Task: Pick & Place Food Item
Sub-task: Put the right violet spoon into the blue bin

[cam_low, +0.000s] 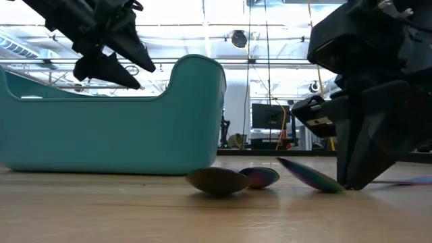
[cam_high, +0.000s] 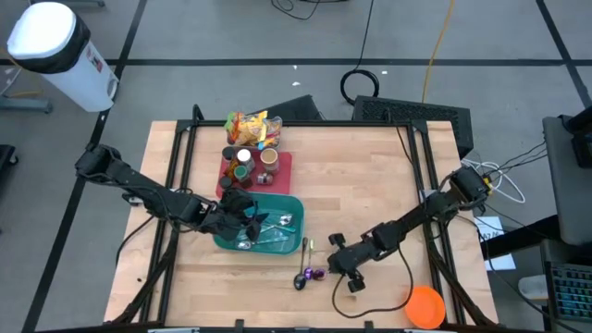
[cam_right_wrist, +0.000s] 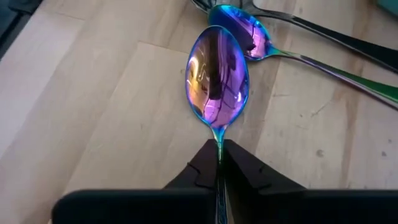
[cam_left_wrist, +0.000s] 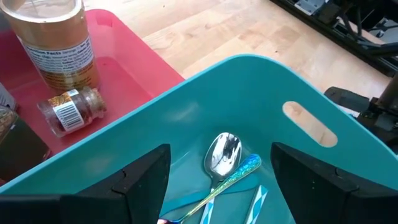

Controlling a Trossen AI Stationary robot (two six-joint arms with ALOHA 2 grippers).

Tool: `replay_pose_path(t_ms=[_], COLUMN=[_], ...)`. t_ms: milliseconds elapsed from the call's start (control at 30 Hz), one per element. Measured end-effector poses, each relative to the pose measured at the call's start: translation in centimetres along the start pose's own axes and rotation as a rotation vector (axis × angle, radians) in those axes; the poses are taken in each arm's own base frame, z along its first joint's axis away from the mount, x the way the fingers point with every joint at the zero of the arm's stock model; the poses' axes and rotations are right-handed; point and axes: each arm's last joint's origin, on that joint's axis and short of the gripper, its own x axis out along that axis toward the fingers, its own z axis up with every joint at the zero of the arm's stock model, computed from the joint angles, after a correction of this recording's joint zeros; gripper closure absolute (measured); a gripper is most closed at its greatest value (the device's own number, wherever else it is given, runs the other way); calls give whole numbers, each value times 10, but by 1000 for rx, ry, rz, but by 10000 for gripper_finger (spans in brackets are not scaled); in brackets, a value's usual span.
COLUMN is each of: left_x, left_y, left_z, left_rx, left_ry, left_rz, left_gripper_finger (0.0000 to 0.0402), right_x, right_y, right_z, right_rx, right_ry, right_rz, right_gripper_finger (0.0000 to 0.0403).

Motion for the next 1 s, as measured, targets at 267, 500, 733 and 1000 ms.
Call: replay_pose_path(t_ms=[267, 500, 733, 1000], left_x=[0, 0, -1, 15], left_y=[0, -7, -23, -45], left_z=[0, 5, 17, 24], left_rx=[-2, -7, 73, 71], left_ry=[-3, -48, -174, -318], left_rz=[0, -59, -181, -360], left_gripper_finger=[117, 117, 117, 117], right_x=[-17, -67, -94, -108], right_y=[12, 16, -3, -30], right_z=[7, 27, 49, 70], right_rx=[-54, -204, -404, -361], right_ry=[-80, -266, -326, -413], right_rz=[-113, -394, -854, -1054], right_gripper_finger=[400, 402, 402, 402])
